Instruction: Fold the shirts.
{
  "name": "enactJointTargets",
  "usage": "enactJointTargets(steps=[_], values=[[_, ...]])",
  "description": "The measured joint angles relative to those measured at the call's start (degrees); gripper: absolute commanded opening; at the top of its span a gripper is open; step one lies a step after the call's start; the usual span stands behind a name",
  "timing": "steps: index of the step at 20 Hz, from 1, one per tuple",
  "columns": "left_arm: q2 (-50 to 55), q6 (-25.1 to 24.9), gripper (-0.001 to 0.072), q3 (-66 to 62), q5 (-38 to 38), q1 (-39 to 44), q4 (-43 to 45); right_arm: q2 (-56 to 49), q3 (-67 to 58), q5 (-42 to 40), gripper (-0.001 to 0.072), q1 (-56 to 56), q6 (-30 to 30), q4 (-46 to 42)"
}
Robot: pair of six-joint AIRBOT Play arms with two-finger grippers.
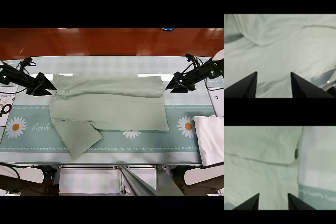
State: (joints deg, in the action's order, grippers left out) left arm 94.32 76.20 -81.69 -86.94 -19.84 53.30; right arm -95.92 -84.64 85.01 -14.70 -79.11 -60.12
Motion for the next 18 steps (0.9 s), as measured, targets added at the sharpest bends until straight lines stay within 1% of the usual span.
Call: enactJointTargets(steps=[2, 5, 6, 8, 10, 13, 18], values=[[-7.5, -1.3, 0.0507, 7.7, 2.8, -2.4, 0.4, 7.2, 9.7, -3.5, 0.0408, -1.6, 0.2, -0.1], [-19.7, -2.2, 0.0507, 22.8, 6.5, -8.8, 3.8, 19.4, 26.8, -8.3, 0.0408, -5.1, 1.5, 1.5], [-23.5, -2.3, 0.0507, 28.3, 7.6, -11.7, 3.4, 23.1, 31.7, -9.6, 0.0409, -6.1, 2.2, 2.4], [-29.0, -2.7, 0.0507, 37.7, 9.7, -16.6, -0.4, 30.3, 40.1, -11.3, 0.0408, -7.6, 4.4, 4.9], [-32.0, -2.8, 0.0507, 44.3, 10.7, -19.3, -1.7, 36.8, 46.3, -12.5, 0.0409, -8.6, 6.2, 6.5], [-34.1, -2.3, 0.0507, 50.0, 10.8, -19.6, -1.3, 44.5, 52.3, -13.6, 0.0408, -9.2, 7.8, 9.2], [-33.7, -3.0, 0.0507, 53.9, 13.7, -15.8, -2.3, 49.2, 55.5, -15.3, 0.0409, -9.4, 8.7, 13.3]])
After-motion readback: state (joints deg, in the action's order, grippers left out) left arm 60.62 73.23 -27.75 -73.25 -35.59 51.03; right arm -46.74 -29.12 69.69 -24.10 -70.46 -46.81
